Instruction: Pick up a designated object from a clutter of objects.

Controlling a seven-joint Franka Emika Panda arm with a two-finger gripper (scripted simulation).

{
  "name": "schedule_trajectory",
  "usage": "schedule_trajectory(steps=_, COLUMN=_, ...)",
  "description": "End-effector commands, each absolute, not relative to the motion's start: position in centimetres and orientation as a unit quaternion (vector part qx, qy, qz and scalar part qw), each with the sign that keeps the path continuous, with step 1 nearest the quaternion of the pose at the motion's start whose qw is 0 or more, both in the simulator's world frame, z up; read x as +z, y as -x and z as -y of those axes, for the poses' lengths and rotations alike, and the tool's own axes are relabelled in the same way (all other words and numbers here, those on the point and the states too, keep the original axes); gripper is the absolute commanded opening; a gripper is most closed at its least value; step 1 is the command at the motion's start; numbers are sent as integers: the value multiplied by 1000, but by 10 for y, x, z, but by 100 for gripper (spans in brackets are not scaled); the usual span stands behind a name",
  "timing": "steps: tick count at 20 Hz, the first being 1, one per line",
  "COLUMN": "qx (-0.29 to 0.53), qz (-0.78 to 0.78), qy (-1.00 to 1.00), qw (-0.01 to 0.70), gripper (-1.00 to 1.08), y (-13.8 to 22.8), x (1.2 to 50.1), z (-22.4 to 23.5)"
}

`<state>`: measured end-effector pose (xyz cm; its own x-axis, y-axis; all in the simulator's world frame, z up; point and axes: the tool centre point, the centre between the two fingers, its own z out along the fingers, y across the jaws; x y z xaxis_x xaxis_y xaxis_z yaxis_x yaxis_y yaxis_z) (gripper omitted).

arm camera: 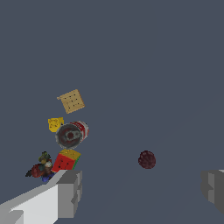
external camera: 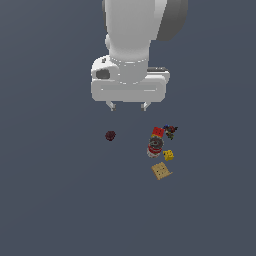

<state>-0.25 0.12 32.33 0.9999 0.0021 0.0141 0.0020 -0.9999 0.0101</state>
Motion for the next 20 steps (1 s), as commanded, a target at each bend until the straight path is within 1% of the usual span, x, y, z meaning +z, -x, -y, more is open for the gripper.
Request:
schedule_trajectory(steps=1, qx=7, qz=-1, qy=-1000, qw=5, gripper=100, y=2, x=323, z=-1)
schedule_trajectory(steps=4, qx=4, qz=4, qy=-1000, qw=7, gripper=100, y=4, x=322, z=5)
schedule_trajectory(steps=9, qx=-10, qz=23, qy=-1000, qw=13, gripper=100, y=9, x=316, z=29)
schedule_trajectory(steps=20, qx=-10, qz=28, qy=-999, qw=12, gripper=100, y=9, x=308, z=31)
